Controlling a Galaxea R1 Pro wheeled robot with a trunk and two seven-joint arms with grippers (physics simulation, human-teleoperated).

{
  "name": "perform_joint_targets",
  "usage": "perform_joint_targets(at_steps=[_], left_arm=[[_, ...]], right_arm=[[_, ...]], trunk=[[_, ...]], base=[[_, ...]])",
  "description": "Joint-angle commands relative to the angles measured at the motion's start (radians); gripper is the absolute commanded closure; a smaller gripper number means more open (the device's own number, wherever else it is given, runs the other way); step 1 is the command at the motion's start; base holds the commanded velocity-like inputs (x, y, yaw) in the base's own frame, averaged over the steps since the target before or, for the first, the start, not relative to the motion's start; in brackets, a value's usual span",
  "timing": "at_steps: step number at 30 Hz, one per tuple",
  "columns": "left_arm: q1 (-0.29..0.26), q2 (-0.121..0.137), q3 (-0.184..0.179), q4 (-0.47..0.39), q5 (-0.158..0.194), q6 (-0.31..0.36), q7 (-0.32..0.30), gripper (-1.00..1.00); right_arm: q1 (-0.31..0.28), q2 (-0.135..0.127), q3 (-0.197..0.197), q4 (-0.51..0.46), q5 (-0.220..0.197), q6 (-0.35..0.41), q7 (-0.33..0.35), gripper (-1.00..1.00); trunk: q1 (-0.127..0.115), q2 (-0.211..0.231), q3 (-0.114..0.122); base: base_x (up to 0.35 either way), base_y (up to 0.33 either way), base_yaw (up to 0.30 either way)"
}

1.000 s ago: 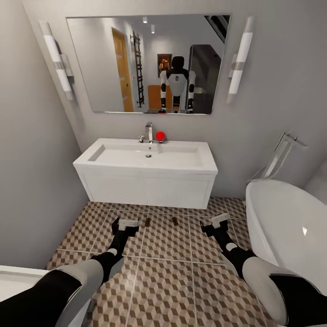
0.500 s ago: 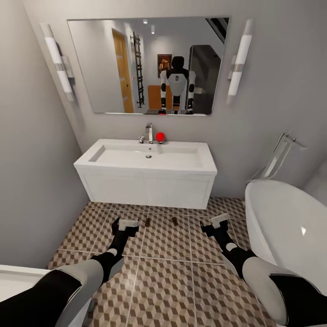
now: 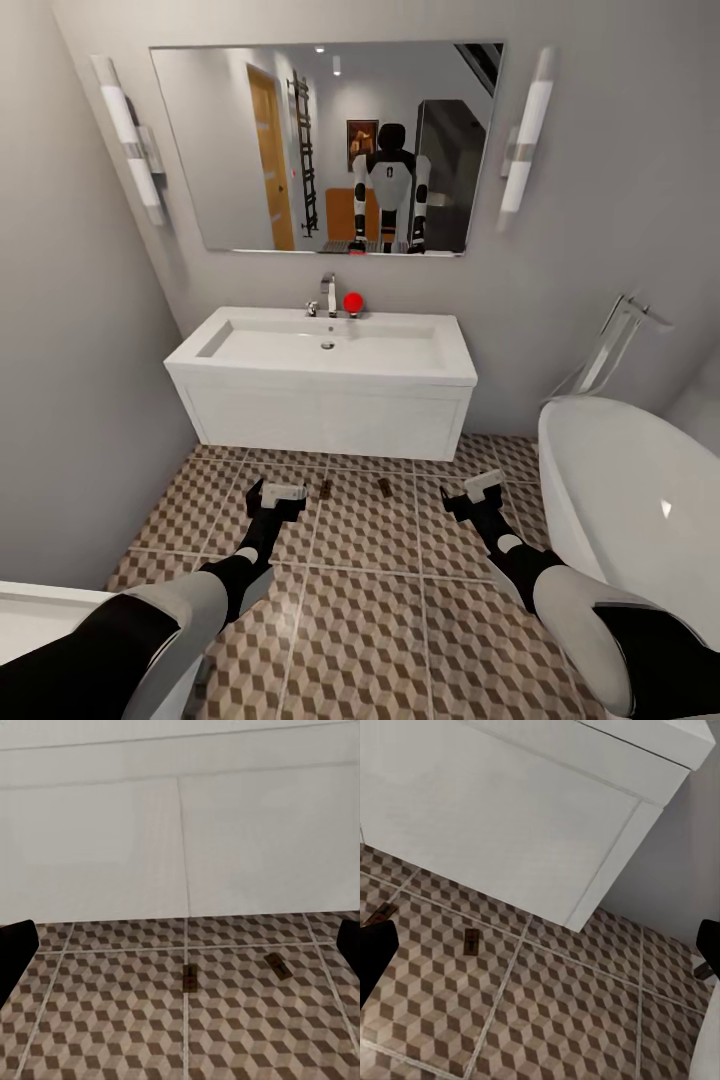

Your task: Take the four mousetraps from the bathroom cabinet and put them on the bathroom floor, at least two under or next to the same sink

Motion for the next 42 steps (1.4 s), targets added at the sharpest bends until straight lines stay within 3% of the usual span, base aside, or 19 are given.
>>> perform_joint_targets(at_steps=[1,37,42], left_arm=[[-0.002,-0.001,-0.009,0.004,0.007,-0.006,0.002,-1.00],[-0.001,-0.001,-0.009,0.004,0.007,-0.006,0.002,-1.00],[-0.001,0.000,-0.009,0.004,0.007,-0.006,0.002,-1.00]], right_arm=[[-0.001,0.000,-0.003,0.002,0.011,-0.003,-0.006,-1.00],[-0.001,-0.001,-0.004,0.002,0.011,-0.003,-0.007,-1.00],[0.022,-0.002,-0.005,0.001,0.011,-0.005,-0.007,-1.00]], trunk=[[0.001,-0.002,-0.002],[0.001,-0.002,-0.002],[0.001,-0.002,-0.002]], base=[[0.000,0.000,0.000],[0.000,0.000,0.000],[0.000,0.000,0.000]])
